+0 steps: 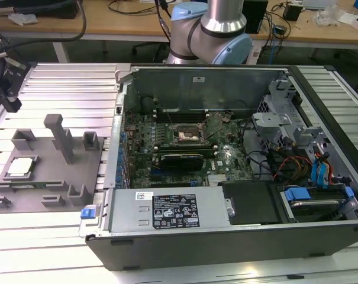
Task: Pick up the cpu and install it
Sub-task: 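Reach for the cpu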
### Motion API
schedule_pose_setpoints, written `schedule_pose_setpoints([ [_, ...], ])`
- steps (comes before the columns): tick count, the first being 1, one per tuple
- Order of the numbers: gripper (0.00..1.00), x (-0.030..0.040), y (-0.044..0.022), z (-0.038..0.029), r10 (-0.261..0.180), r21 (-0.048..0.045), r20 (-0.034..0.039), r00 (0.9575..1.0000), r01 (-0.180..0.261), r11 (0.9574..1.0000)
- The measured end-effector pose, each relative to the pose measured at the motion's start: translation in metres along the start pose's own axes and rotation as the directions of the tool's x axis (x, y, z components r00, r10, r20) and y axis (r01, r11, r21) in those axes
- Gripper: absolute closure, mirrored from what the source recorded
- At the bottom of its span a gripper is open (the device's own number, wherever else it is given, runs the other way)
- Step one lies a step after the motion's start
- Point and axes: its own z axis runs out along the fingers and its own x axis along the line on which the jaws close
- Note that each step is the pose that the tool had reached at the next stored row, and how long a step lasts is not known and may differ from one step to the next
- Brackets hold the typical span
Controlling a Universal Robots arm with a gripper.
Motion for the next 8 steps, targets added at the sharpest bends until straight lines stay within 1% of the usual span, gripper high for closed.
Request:
schedule_pose_setpoints([
  [2,0.89,0.0000,0.0000,-0.0001,0.000,0.0003,-0.0001,1.0000,0.000,1.0000],
  [5,0.89,0.0027,-0.0005,0.0023,-0.001,-0.0007,0.0085,1.0000,0.001,1.0000],
  [8,0.89,0.0080,-0.0026,0.0054,-0.003,-0.0014,0.0165,0.9999,0.003,1.0000],
])
